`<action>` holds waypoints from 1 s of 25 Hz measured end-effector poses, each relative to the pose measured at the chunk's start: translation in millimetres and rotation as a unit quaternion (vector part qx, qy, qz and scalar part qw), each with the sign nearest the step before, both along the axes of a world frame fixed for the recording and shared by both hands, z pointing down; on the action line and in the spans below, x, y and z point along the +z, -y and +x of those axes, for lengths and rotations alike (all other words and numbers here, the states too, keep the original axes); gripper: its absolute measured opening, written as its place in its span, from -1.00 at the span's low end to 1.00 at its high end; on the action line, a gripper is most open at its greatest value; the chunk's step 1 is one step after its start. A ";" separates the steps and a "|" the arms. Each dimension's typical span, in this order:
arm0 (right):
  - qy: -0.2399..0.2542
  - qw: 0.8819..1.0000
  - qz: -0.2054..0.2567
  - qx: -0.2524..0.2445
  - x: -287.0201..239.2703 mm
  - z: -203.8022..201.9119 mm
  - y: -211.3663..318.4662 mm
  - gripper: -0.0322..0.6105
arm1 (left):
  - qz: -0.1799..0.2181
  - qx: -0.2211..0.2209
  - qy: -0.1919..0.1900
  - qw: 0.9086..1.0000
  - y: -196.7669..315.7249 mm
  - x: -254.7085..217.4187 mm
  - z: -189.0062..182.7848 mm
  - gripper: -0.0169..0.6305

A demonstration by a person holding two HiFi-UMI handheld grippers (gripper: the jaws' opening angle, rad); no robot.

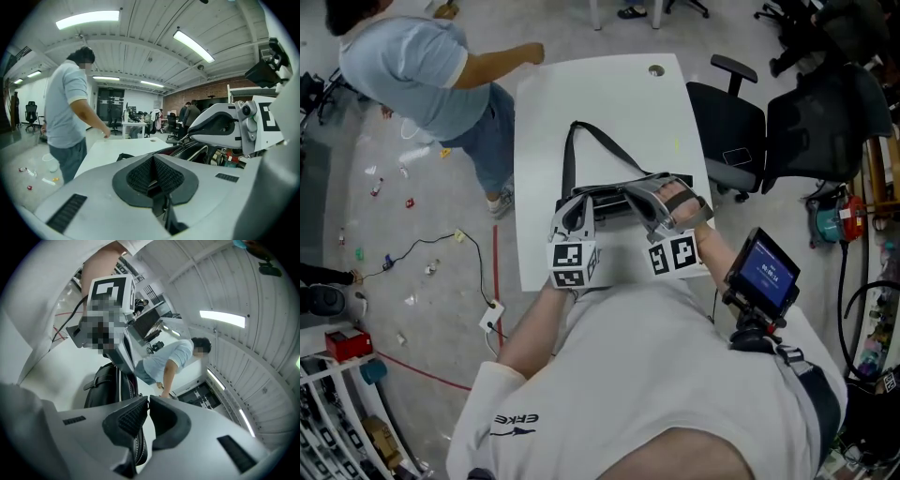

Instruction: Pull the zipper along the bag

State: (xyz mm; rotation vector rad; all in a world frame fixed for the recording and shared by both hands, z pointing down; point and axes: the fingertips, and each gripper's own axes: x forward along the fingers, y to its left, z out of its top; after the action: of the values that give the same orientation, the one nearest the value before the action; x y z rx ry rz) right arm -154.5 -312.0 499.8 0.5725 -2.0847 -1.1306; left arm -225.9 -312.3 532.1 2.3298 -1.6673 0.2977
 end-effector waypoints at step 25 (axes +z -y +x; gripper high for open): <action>-0.041 0.989 -0.140 -0.006 23.2 12.5 2.5 -0.85 | 0.007 0.027 -0.007 1.000 1.3 -1.8 12.9 -0.94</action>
State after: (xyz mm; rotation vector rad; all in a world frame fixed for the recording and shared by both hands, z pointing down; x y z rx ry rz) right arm -142.0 -314.5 523.1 0.3722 -2.1295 -0.8333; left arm -213.0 -313.7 530.4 2.3853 -1.6071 0.2795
